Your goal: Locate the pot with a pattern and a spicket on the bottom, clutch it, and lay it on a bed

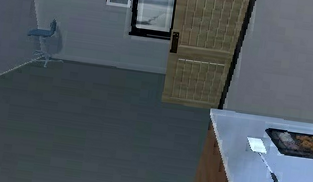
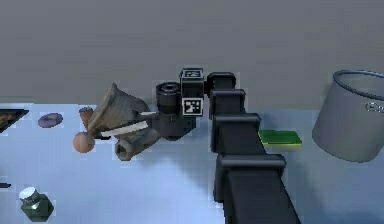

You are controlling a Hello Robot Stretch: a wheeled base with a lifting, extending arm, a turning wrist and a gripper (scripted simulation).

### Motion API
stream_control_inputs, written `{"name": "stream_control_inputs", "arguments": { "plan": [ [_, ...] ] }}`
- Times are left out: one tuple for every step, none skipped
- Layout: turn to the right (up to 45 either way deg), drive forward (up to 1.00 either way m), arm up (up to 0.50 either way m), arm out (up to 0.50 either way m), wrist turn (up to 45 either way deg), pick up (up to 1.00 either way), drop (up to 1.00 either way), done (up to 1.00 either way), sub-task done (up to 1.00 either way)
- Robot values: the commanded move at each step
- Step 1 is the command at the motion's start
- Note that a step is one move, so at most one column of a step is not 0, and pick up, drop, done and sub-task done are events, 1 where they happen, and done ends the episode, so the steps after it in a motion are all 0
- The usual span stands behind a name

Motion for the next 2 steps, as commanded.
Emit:
{"name": "stream_control_inputs", "arguments": {
  "plan": [
    [0.0, 0.00, -0.10, 0.00, 0.0, 0.00, 0.00, 0.00, 0.00],
    [0.0, 0.00, 0.00, 0.00, 0.0, 1.00, 0.00, 0.00, 0.00]
  ]
}}
